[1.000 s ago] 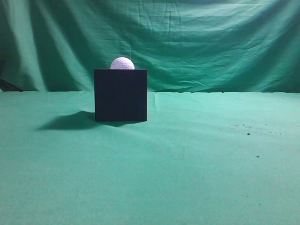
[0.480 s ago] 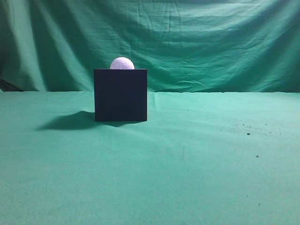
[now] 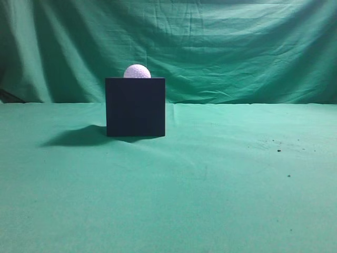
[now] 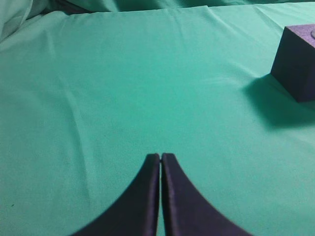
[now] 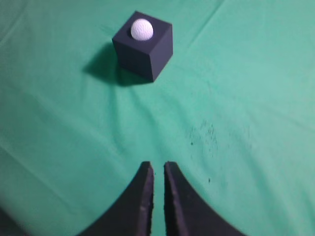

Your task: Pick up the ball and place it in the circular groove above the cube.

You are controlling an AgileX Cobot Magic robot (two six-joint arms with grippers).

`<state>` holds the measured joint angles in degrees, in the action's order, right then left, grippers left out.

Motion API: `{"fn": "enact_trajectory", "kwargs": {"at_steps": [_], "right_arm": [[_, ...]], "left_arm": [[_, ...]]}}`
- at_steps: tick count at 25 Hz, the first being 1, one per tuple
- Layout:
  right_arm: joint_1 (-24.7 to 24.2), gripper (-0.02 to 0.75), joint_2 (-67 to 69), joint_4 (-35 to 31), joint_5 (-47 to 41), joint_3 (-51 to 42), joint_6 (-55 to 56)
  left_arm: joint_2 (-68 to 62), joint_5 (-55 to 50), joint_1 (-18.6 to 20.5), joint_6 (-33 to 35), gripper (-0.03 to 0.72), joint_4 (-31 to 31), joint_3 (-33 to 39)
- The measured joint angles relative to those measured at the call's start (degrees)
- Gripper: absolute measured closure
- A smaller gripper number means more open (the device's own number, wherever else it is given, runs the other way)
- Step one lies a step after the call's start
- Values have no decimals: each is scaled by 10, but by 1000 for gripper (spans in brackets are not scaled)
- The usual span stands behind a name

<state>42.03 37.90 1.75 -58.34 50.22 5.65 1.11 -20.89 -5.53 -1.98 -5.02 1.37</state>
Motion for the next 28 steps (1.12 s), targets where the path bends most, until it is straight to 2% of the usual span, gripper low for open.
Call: {"fn": "enact_trajectory", "kwargs": {"at_steps": [3, 6, 9, 13, 18, 20, 24, 28], "right_arm": [[-1, 689, -33, 6, 83, -62, -18], [-27, 689, -87, 7, 168, -138, -41], [-81, 689, -148, 11, 247, -215, -49], [-175, 689, -233, 16, 337, -316, -51], [-303, 689, -341, 16, 380, -420, -51], [-338, 689, -370, 9, 384, -457, -51], [-353, 689, -384, -9, 384, -511, -51], [-353, 689, -384, -29, 376, -518, -51]], "left_arm": [[0, 0, 0, 0, 688, 0, 0], [0, 0, 0, 0, 688, 0, 0], [0, 0, 0, 0, 688, 0, 0], [0, 0, 0, 0, 688, 0, 0], [0, 0, 0, 0, 688, 0, 0], [0, 0, 0, 0, 688, 0, 0], [0, 0, 0, 0, 688, 0, 0], [0, 0, 0, 0, 688, 0, 0]]}}
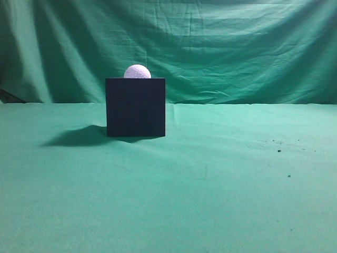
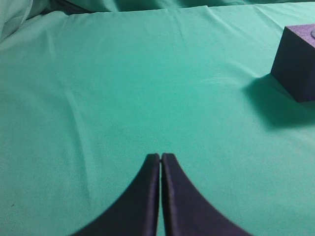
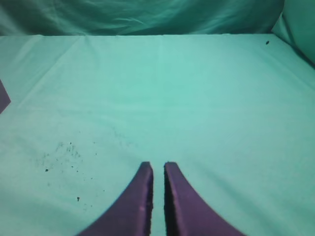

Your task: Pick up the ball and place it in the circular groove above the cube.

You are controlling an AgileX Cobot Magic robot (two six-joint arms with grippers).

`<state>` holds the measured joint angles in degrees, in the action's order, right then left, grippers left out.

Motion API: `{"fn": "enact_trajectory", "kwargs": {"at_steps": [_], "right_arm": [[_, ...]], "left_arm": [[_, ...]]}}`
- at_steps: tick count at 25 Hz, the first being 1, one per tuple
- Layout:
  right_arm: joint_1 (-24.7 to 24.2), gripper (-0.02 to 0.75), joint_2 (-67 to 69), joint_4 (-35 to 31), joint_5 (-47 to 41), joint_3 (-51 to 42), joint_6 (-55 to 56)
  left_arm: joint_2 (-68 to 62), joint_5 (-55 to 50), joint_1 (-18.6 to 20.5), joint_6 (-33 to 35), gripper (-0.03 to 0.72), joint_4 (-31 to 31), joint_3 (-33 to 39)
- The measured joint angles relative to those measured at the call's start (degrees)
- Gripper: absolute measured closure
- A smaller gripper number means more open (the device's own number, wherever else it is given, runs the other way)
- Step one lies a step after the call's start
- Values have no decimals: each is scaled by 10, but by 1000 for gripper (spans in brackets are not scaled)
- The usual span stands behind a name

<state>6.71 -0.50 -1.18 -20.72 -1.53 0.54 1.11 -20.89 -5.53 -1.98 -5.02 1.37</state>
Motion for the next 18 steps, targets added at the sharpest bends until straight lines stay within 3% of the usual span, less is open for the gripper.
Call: {"fn": "enact_trajectory", "kwargs": {"at_steps": [18], "right_arm": [[-15, 689, 0, -3, -5, 0, 1]], "left_arm": [[0, 0, 0, 0, 688, 0, 0]]}}
